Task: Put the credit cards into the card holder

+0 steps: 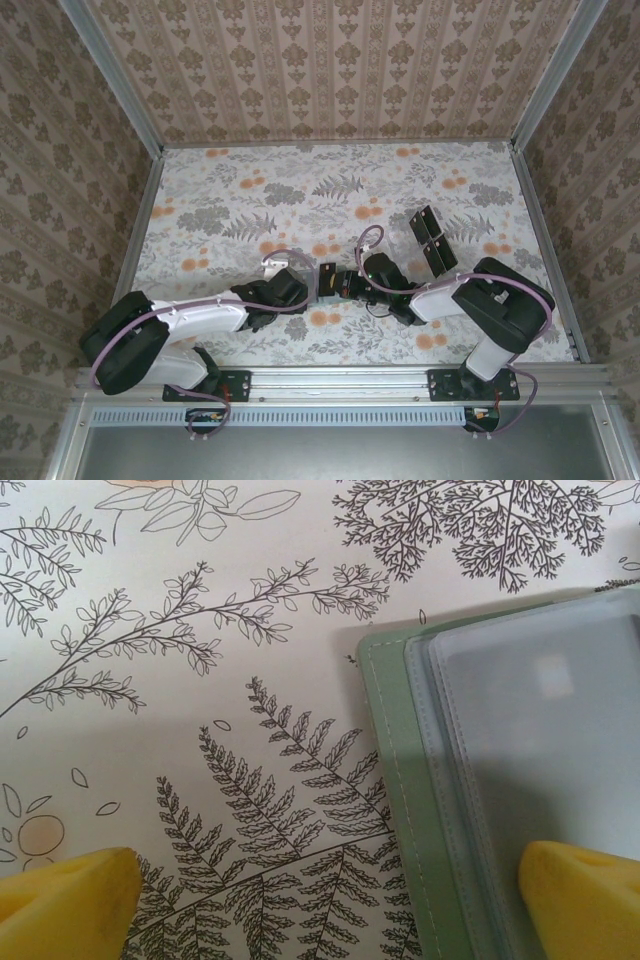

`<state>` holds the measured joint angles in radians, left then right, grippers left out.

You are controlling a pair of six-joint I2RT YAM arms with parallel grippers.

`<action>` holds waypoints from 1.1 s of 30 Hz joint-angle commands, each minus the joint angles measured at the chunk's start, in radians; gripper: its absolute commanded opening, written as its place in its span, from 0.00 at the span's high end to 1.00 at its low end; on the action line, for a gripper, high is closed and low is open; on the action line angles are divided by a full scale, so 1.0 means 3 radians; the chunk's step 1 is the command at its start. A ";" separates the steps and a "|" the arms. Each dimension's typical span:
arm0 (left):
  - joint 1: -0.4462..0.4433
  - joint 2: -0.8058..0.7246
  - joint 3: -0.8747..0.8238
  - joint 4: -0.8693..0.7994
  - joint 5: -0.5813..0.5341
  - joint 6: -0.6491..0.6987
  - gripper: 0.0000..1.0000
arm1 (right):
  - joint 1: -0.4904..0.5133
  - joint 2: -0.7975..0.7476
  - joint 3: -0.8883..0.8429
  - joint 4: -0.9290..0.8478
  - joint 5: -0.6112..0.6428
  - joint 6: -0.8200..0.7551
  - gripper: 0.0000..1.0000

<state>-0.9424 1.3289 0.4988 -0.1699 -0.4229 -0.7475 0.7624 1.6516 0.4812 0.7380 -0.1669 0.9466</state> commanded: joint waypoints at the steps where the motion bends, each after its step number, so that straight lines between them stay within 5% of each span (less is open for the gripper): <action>1: -0.0019 0.0029 -0.0085 -0.0139 -0.0048 -0.0055 0.00 | -0.0012 0.0071 -0.0035 0.0169 -0.0081 0.0043 1.00; 33: -0.0019 -0.0133 -0.0117 -0.0379 -0.0191 -0.0131 0.00 | -0.0010 0.0181 -0.0087 0.0496 -0.0177 0.0257 1.00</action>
<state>-0.9421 1.3003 0.4877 -0.2161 -0.4580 -0.7685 0.7616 1.7039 0.4625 0.8585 -0.2047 1.0122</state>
